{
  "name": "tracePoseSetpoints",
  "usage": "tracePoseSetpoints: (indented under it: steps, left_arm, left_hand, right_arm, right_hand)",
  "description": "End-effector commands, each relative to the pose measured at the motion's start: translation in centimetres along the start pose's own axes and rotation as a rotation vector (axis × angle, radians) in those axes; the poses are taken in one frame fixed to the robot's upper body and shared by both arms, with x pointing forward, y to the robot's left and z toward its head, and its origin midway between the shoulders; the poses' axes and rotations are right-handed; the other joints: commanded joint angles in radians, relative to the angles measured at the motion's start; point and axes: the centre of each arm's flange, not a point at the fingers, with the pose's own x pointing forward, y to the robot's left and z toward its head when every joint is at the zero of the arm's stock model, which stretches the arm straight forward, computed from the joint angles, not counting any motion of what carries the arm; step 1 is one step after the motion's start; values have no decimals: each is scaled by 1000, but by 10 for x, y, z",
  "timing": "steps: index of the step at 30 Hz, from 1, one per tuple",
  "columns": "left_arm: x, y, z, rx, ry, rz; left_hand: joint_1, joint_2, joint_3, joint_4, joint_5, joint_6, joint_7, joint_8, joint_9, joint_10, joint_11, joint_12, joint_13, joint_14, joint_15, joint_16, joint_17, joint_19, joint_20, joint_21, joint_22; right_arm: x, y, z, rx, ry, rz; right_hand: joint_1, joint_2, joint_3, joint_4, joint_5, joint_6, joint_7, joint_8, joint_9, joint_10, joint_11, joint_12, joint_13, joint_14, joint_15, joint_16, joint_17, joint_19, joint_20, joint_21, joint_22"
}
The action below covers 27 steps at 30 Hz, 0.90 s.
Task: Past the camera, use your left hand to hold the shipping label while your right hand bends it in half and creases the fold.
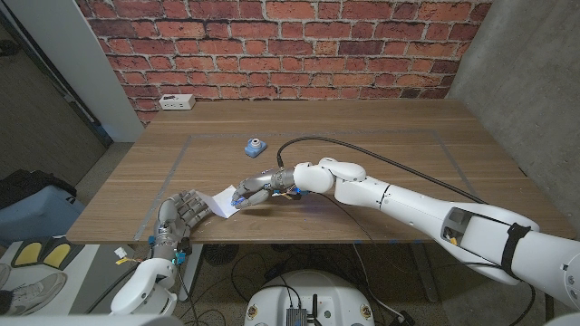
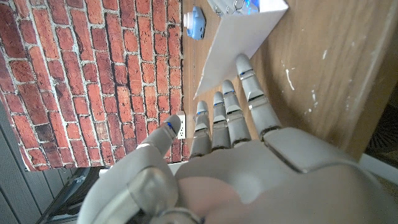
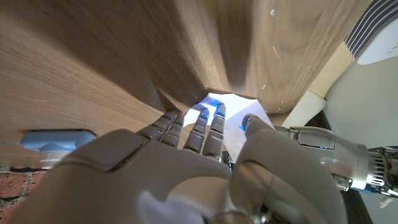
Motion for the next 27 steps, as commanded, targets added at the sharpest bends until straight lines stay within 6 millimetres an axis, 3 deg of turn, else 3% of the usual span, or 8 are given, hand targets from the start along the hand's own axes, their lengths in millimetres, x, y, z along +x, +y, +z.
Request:
tracePoseSetpoints:
  steps: [1, 3, 8, 15, 22, 23, 24, 27]
  left_arm:
    - [3, 1, 2, -18, -91, -64]
    - [4, 2, 4, 2, -96, -62]
    - [9, 4, 11, 106, -96, -47]
    - [19, 0, 23, 275, -81, -57]
    - [34, -3, 30, 371, -82, -131]
    - [35, -5, 30, 371, -83, -146]
    - [35, -7, 32, 394, -84, -151]
    - [33, -13, 36, 435, -83, -135]
  left_hand:
    - [-15, -25, -8, -11, -8, 124, 54, 42, 23, 14, -1, -3, 1, -3, -8, -15, 3, -4, 2, -26, 0]
    - [-31, -39, -19, -16, -14, 226, 57, 80, 46, 34, -9, 0, 0, -10, -5, -18, 2, -7, 2, -41, 0]
    - [-53, -41, -33, -12, -21, 322, 61, 116, 76, 75, -5, 10, 1, -28, 7, -20, 4, -24, 12, -65, 1]
    - [-80, -36, -47, 1, -26, 392, 62, 135, 98, 159, -13, 34, 1, -29, 5, -17, 6, -28, 12, -87, 1]
    - [-113, -49, -71, 17, -30, 407, 62, 128, 101, 193, -8, 41, 6, -50, 6, -21, 7, -56, 16, -114, 0]
    - [-119, -37, -69, 24, -27, 362, 56, 94, 85, 193, -11, 40, 12, -54, 10, -20, 7, -55, 16, -121, 1]
    - [-106, -21, -46, 12, -17, 250, 46, 16, 49, 193, -13, 37, 21, -48, 15, -18, 3, -45, 21, -135, 1]
    - [-90, -18, -22, -9, -8, 172, -3, -32, 18, 200, -43, 38, 29, -5, -5, -8, 1, 3, 19, -133, 3]
  right_arm:
    - [-2, 1, 1, 11, -7, -6]
    - [-3, 2, 0, 16, -6, -8]
    - [-5, 2, 0, 24, -5, -11]
    - [-5, 2, 0, 29, -6, -15]
    - [-5, 2, -2, 30, -2, -12]
    - [-5, 2, -2, 30, -1, -10]
    - [-5, 2, -2, 33, -1, -9]
    - [-5, 3, -3, 37, 1, -7]
  right_hand:
    - [-5, 3, 0, -2, 7, 12, -2, -1, 5, 8, 2, -4, 2, 7, -54, 8, 2, 7, -2, 8, 3]
    - [-5, 3, 0, -3, 7, 12, -3, -1, 5, 8, 4, -4, 2, 7, -53, 9, 1, 7, -2, 8, 3]
    - [-5, 4, -1, -3, 7, 13, -2, -2, 5, 9, 5, -5, 2, 8, -53, 9, 1, 7, -1, 8, 3]
    - [-7, 4, -2, -3, 8, 12, -2, -4, 5, 9, 6, -6, 2, 8, -53, 9, 0, 7, -1, 8, 3]
    - [-6, 4, -3, -6, 8, 13, -3, -4, 5, 10, 5, -7, 2, 9, -51, 9, -2, 7, -1, 7, 3]
    - [-6, 4, -3, -6, 8, 14, -4, -4, 5, 10, 6, -7, 2, 9, -52, 9, -2, 7, -1, 7, 3]
    - [-4, 5, -2, -8, 8, 14, -4, -5, 5, 8, 3, -8, 2, 9, -51, 9, -3, 7, -1, 7, 3]
    - [-3, 5, -1, -10, 9, 13, -3, -5, 5, 8, 0, -8, 2, 7, -52, 8, -4, 6, -1, 7, 3]
